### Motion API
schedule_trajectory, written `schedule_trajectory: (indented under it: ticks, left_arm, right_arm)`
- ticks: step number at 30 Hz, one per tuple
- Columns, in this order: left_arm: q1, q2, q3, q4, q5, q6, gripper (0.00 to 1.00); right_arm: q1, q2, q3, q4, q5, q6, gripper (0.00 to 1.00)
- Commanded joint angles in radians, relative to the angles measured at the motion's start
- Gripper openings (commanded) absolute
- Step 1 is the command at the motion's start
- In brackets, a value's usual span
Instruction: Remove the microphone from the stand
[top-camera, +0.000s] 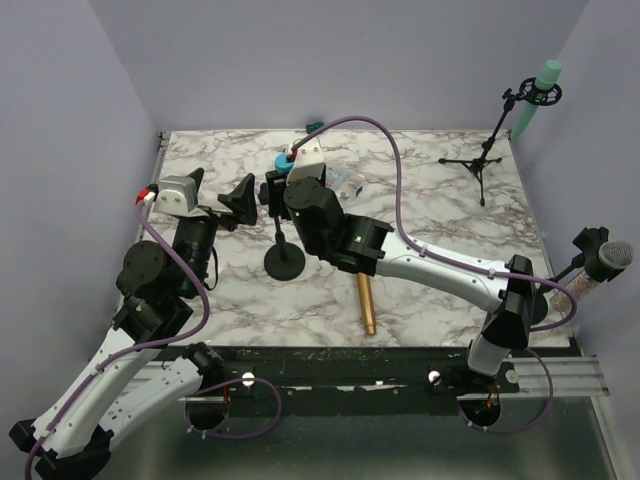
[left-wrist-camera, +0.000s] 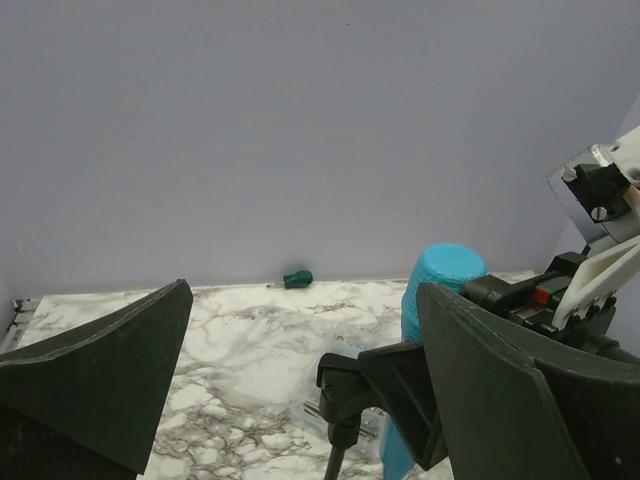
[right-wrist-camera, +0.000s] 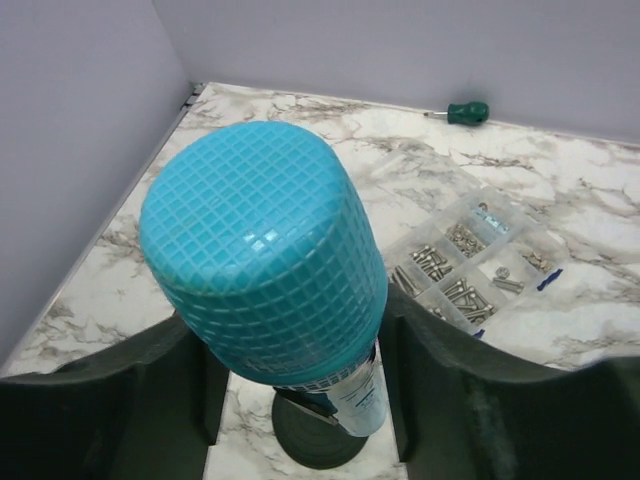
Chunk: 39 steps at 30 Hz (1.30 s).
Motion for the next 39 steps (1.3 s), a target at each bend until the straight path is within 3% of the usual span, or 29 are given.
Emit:
schedule_trajectory:
  ticks: [1,6,13,17,23,28,31,39]
  left_arm:
    - [-0.005,0.013,-0.014,0.019,-0.056,0.031,0.98]
    - [-0.004,-0.025,-0.002,-0.062,-0.040,-0.013,0.98]
    - [-0.004,-0.010,0.050,-0.323,0.156,0.014,0.98]
    - [-0.001,0.030,0.045,-0.439,0.177,-0.011,0.98]
    - [0.045,-0.026,-0.026,-0.431,0.305,-0.082,0.99]
    - [0.198,-0.024,-0.035,-0.401,0.630,-0.107,0.98]
    - [0.307,0.021,0.004,-0.410,0.722,-0.129,0.96]
    - [0.474,0.102,-0.005,-0.280,1.072,-0.116,0.95]
  right_arm:
    - [0.009,0.023,0.000,0.059,0.032,-0.066,0.57]
    - [0.010,0.012,-0.030,0.081,-0.019,-0.092,0.24]
    - [-0.007,-0.032,-0.107,0.124,-0.112,-0.143,0.01]
    - [-0.064,-0.087,-0.174,0.134,-0.292,-0.106,0.01]
    - [-0.178,-0.149,-0.255,0.148,-0.584,-0.051,0.01]
    - [-0.213,-0.149,-0.262,0.147,-0.773,-0.090,0.01]
    - [-0.239,-0.136,-0.244,0.142,-0.845,-0.068,0.01]
    - [-0.253,-0.125,-0.223,0.117,-0.884,-0.057,0.01]
